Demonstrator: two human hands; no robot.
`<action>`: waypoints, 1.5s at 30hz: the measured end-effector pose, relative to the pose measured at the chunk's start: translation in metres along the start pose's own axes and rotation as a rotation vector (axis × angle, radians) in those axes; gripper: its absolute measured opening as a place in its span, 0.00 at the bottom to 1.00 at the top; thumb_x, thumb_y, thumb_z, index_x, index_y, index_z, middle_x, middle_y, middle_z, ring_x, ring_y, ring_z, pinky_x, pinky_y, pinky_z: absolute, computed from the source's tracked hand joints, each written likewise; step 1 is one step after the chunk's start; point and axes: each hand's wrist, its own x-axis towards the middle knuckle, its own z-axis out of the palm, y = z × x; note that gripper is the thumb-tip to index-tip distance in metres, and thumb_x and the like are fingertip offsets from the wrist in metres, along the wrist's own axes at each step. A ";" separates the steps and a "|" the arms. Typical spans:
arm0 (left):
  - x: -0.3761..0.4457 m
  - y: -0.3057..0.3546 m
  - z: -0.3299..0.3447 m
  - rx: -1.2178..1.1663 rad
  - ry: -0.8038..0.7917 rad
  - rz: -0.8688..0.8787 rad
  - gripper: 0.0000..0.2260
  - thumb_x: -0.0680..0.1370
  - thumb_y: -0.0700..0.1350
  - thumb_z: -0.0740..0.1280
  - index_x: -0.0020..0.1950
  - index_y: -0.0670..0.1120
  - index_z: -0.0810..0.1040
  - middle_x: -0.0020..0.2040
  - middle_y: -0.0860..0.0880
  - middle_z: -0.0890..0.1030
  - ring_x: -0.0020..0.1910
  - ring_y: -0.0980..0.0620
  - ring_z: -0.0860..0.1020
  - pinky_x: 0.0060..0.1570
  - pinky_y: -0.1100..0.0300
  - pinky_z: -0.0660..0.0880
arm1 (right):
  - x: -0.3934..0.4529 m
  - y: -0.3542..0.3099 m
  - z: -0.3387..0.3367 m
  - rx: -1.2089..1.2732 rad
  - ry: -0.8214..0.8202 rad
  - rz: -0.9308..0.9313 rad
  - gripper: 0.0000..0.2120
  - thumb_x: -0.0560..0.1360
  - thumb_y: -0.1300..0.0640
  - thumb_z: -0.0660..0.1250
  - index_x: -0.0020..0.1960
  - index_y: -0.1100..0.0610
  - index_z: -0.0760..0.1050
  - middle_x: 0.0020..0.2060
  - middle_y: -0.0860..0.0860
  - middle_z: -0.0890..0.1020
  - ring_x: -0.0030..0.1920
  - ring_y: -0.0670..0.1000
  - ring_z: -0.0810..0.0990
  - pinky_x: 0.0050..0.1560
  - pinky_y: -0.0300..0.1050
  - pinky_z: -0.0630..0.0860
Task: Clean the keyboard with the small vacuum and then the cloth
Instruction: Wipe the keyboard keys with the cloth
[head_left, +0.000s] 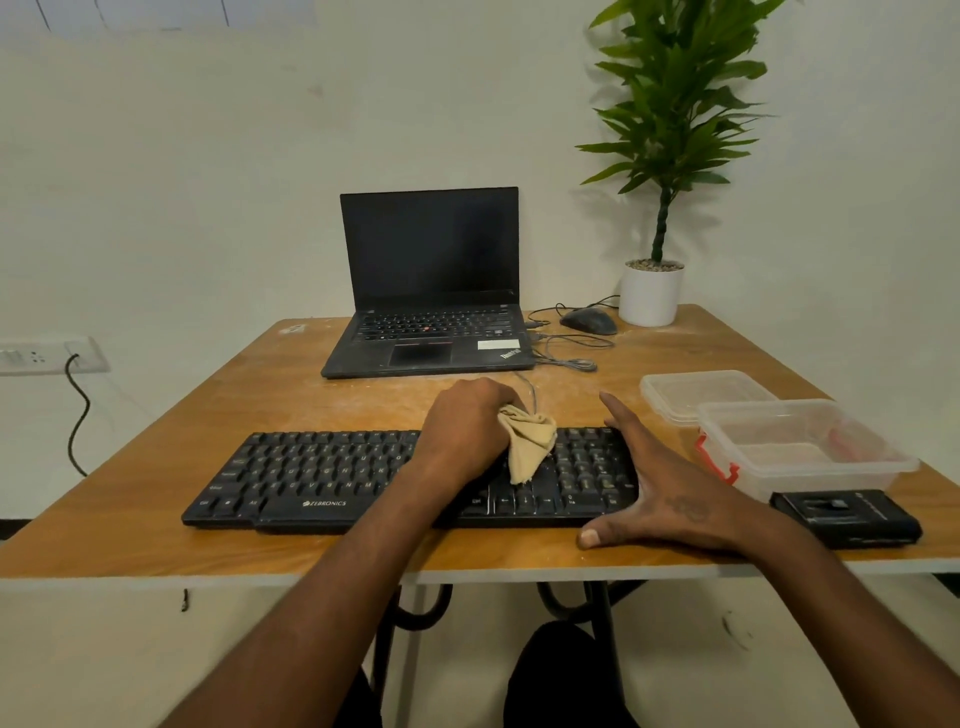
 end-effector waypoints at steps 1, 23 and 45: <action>0.001 0.001 0.001 -0.018 -0.003 0.004 0.12 0.79 0.38 0.69 0.54 0.52 0.88 0.50 0.51 0.88 0.51 0.51 0.83 0.47 0.57 0.77 | -0.001 0.001 -0.001 0.009 0.007 0.014 0.71 0.51 0.26 0.79 0.75 0.31 0.32 0.80 0.46 0.54 0.76 0.49 0.62 0.75 0.50 0.64; 0.013 0.048 0.018 -0.020 -0.058 0.100 0.07 0.79 0.43 0.71 0.53 0.52 0.87 0.50 0.50 0.87 0.51 0.50 0.83 0.52 0.51 0.82 | -0.003 -0.004 0.000 -0.019 0.084 0.059 0.72 0.52 0.29 0.81 0.76 0.32 0.31 0.80 0.49 0.60 0.75 0.54 0.66 0.74 0.51 0.65; -0.003 0.061 0.018 -0.082 -0.101 0.093 0.12 0.78 0.39 0.70 0.55 0.54 0.87 0.49 0.50 0.87 0.50 0.49 0.83 0.49 0.53 0.80 | -0.002 -0.003 0.000 0.000 0.082 0.057 0.70 0.52 0.30 0.81 0.76 0.32 0.35 0.79 0.47 0.61 0.76 0.53 0.64 0.73 0.48 0.64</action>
